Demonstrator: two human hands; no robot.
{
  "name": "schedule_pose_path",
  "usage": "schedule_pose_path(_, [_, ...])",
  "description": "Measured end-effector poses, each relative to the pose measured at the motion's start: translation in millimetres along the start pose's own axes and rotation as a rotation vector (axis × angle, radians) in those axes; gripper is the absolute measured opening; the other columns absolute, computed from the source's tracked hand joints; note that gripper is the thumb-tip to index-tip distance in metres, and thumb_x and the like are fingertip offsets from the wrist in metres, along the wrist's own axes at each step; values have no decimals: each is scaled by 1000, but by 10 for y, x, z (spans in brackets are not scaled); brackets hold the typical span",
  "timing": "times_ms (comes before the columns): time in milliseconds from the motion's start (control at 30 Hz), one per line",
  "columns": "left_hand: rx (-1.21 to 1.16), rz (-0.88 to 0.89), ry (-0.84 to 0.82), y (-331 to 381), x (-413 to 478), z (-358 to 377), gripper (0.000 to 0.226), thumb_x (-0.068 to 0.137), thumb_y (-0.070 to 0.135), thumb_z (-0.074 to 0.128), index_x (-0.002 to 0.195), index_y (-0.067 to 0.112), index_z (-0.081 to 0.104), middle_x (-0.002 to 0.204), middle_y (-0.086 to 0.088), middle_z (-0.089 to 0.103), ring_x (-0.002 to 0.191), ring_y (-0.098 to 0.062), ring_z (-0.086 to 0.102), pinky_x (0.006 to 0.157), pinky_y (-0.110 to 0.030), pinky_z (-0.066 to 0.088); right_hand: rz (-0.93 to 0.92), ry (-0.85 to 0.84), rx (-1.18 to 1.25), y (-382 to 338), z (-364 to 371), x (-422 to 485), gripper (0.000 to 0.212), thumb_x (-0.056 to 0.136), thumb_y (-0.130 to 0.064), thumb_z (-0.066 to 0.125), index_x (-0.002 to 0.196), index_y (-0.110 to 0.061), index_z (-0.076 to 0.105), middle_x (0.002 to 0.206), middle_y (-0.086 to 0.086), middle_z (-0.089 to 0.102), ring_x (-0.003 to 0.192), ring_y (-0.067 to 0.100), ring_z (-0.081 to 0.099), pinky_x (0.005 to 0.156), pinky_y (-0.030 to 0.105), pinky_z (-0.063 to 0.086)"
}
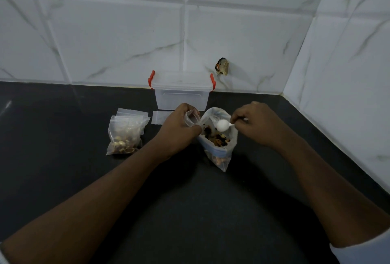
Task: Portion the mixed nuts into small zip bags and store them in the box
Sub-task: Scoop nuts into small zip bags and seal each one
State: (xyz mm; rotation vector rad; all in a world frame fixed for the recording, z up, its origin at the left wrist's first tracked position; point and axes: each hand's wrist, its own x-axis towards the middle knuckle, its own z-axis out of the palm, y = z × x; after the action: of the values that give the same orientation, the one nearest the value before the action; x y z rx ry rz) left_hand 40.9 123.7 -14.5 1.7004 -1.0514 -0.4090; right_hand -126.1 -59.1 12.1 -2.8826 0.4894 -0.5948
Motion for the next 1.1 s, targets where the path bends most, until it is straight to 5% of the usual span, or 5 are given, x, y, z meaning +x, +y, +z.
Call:
schedule_pose_path(133, [6,8,20,-10,1,10,36,87,9,70,112,27,53,109,10,59,102,-10,59,81,-24,51,-15,10,117,-135,52,-9,25,95,-13,60,109,-21,79,95,-13,70,83,-1,59,71,16,42])
schedule_pose_path(333, [11,-1,23,2,8,6,37,87,9,70,116,23,53,111,9,58,101,-9,59,75,-20,50,23,-25,77,-136,-4,-3,23,93,-16,59,103,-21,79,81,-15,65,72,0,59,62,20,40])
schedule_pose_path(633, [9,18,16,2,0,-2,34,87,9,70,109,28,53,107,11,59,99,-7,59,78,-22,50,-82,-4,30,-178,41,-8,23,92,-11,61,103,-17,80,68,-25,53,75,1,48,67,18,37])
schedule_pose_path(833, [9,24,13,2,-12,-6,34,87,10,70,110,29,54,108,11,60,99,-8,60,77,-22,49,-67,-116,-15,-186,19,1,21,93,-14,62,103,-18,80,95,-2,75,88,17,60,78,39,52])
schedule_pose_path(1100, [7,16,-11,16,-10,-20,34,88,10,70,112,28,54,109,11,59,100,-8,60,73,-18,48,-59,48,8,-139,-7,-5,23,91,-18,57,98,-18,79,85,-4,72,80,10,52,65,23,37])
